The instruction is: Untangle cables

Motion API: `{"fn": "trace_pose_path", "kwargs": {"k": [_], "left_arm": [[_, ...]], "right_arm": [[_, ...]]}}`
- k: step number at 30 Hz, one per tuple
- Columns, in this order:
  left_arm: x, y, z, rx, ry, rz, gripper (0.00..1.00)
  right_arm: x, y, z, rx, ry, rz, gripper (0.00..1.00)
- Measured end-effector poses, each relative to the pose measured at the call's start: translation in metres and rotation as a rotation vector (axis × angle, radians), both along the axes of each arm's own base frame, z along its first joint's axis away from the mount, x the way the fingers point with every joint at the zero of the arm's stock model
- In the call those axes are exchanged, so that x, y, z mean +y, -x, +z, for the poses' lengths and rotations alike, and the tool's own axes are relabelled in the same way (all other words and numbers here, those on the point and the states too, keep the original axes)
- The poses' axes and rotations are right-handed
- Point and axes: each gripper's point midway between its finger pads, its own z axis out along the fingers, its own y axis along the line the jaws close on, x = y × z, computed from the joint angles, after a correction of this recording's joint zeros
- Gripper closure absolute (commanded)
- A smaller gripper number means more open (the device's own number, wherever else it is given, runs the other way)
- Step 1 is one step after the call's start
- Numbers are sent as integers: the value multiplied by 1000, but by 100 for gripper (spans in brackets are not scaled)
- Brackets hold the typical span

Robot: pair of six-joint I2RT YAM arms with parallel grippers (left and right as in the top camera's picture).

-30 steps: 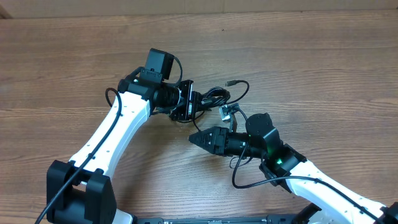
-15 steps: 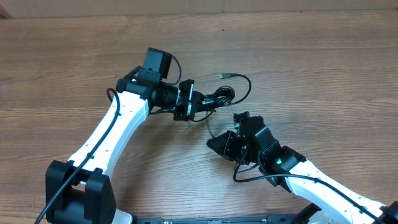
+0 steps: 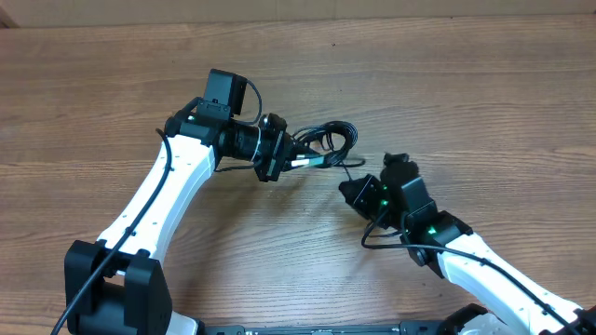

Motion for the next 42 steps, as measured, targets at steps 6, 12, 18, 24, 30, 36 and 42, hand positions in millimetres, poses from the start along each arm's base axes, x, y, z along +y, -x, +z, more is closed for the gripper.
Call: {"fn": "trace_pose_path", "kwargs": {"k": [6, 12, 18, 24, 30, 36, 42], "left_arm": [[5, -6, -10, -253, -63, -91, 96], [18, -19, -29, -519, -205, -190, 96], [36, -33, -46, -722, -377, -292, 96], [52, -43, -58, -840, -511, -375, 96], [57, -45, -61, -930, -556, -456, 95], [44, -39, -62, -1025, -552, -570, 96], [14, -18, -63, -1099, -505, -700, 96]], "right_arm": [[0, -3, 4, -10, -18, 1, 80], [-3, 4, -5, 19, 15, 22, 40], [-4, 5, -6, -69, 109, 133, 34], [-5, 7, -7, -192, 243, 296, 34], [-3, 4, 32, -413, 326, 413, 34], [7, -5, 104, -685, 306, 435, 38], [4, -11, 109, -773, 404, 468, 38]]}}
